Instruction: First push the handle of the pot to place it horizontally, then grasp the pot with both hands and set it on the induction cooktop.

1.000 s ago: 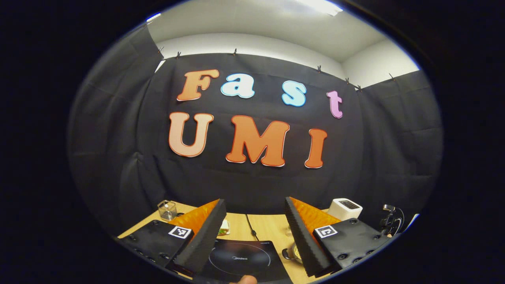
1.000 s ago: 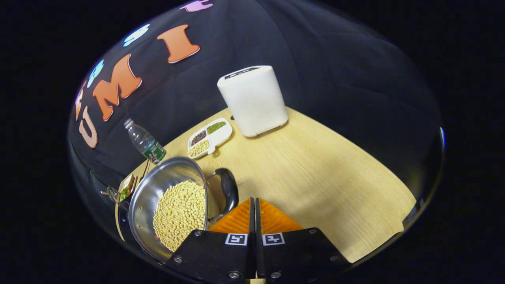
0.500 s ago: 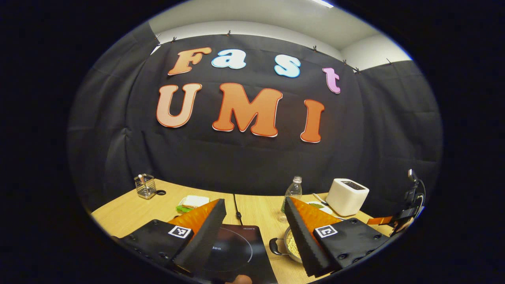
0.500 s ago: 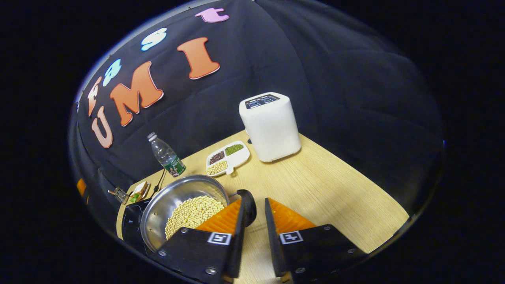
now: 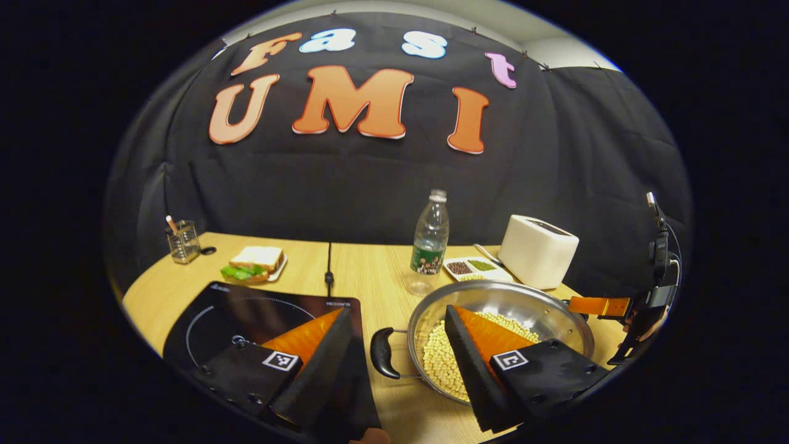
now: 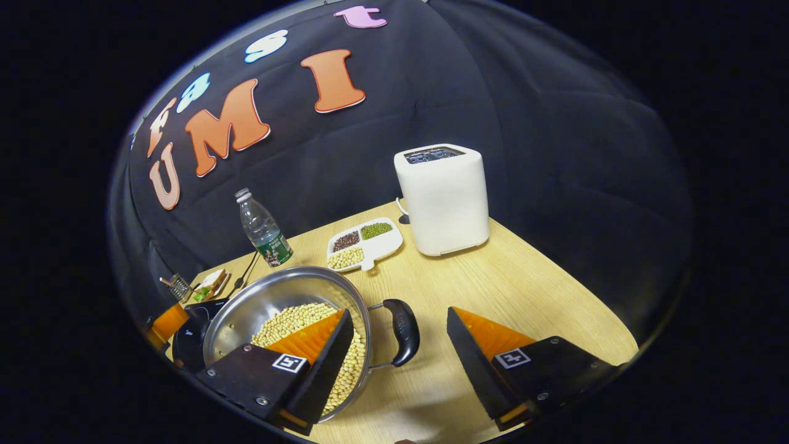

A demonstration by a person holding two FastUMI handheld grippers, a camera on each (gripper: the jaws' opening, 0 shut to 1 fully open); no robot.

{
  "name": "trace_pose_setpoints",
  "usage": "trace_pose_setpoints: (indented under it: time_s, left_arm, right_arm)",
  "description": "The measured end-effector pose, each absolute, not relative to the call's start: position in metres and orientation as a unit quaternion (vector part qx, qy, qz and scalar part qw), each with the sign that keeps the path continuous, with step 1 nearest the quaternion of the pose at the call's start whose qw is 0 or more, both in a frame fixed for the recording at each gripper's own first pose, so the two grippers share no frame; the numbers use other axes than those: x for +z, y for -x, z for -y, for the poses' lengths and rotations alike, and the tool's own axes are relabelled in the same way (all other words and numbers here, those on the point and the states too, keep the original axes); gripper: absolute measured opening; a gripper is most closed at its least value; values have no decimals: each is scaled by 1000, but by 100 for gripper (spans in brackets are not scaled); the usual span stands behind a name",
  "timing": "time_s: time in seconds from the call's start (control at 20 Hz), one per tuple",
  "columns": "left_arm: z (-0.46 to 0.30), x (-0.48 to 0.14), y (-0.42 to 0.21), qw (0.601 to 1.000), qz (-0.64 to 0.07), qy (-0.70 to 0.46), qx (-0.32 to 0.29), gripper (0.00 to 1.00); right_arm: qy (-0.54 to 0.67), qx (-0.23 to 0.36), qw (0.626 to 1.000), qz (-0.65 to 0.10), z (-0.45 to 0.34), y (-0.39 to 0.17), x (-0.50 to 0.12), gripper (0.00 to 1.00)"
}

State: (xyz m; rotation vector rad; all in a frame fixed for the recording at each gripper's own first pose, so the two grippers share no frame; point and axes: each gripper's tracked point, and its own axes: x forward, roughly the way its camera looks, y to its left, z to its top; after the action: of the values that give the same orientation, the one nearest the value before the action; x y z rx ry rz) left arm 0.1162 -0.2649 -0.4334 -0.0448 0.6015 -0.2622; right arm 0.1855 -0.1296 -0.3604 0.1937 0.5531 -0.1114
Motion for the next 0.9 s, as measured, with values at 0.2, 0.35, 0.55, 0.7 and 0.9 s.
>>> trace_pose_setpoints:
  time_s: [0.2,0.35,0.55,0.7,0.9]
  left_arm:
    - [268,-464,-118,934,-337,2,-119,99]
    - [272,-471,-122,928,-353,-12,-123,98]
    - [283,-490,-115,909,-399,-1,-125,100]
    - [284,-496,-116,903,-409,-26,-128,96]
    - [271,-503,-125,900,-417,-80,-101,94]
  right_arm:
    - [-70,-63,956,-277,133,-197,-369,95]
    - [-57,-56,955,-285,127,-200,-374,95]
    - [-54,-53,944,-321,125,-199,-393,94]
    - [-69,-40,937,-339,118,-199,-402,87]
    - [-85,-29,930,-355,112,-194,-410,61]
